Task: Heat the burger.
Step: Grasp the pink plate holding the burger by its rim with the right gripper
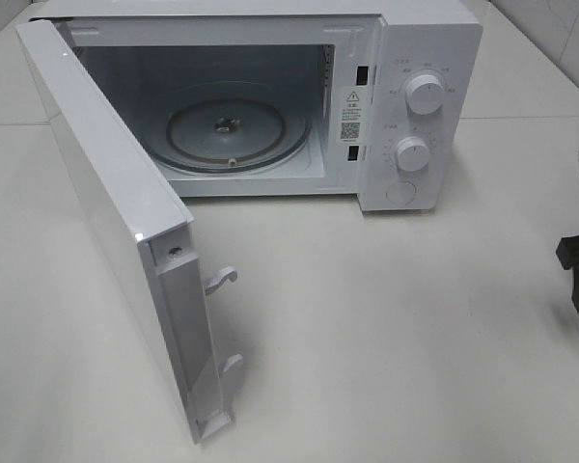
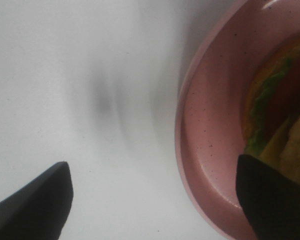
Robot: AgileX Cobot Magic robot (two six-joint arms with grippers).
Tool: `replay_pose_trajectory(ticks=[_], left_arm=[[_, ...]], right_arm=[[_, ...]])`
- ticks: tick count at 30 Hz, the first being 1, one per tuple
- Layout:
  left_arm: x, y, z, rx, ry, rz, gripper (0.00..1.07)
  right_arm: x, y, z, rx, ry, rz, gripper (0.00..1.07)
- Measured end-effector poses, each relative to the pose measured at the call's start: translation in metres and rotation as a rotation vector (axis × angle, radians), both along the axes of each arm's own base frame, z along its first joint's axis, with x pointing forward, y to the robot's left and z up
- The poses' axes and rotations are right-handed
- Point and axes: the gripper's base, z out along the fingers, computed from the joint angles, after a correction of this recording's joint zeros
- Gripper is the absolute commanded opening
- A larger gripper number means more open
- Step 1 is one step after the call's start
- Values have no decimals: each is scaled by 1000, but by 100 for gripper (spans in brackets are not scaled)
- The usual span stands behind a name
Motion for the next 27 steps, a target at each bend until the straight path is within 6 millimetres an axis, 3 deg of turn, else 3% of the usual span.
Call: replay_pose_trajectory(ticks=[27], left_arm=[[0, 0, 0, 0, 0, 0, 105]], right_arm=[[12, -13, -49, 50, 87, 61, 76]])
